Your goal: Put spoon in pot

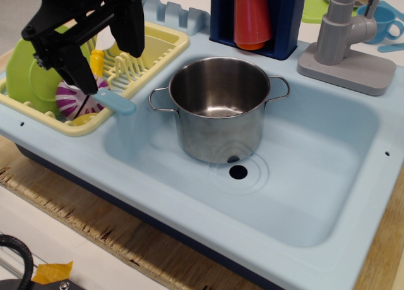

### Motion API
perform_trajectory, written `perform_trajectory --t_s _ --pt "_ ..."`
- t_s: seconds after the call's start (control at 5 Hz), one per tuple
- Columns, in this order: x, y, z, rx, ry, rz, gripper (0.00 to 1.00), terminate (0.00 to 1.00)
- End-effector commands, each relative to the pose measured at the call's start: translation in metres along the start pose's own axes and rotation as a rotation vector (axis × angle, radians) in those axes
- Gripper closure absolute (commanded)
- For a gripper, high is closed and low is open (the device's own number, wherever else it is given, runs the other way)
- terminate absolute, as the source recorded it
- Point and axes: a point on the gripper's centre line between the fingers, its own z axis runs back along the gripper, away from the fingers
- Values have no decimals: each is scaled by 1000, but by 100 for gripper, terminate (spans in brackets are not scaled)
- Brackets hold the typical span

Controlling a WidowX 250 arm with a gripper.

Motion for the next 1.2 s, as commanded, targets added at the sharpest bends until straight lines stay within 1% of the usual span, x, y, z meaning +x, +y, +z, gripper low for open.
perform_trajectory --t_s 0.0,0.2,0.4,0.6,1.0 --pt "0 0 0 0 0 0 0 0" --pt "1 1 -7 0 12 19 0 0" --pt "4 0 -21 6 47 35 0 0" --pt "6 -1 -29 8 66 36 0 0" --pt "10 1 -43 18 93 66 0 0"
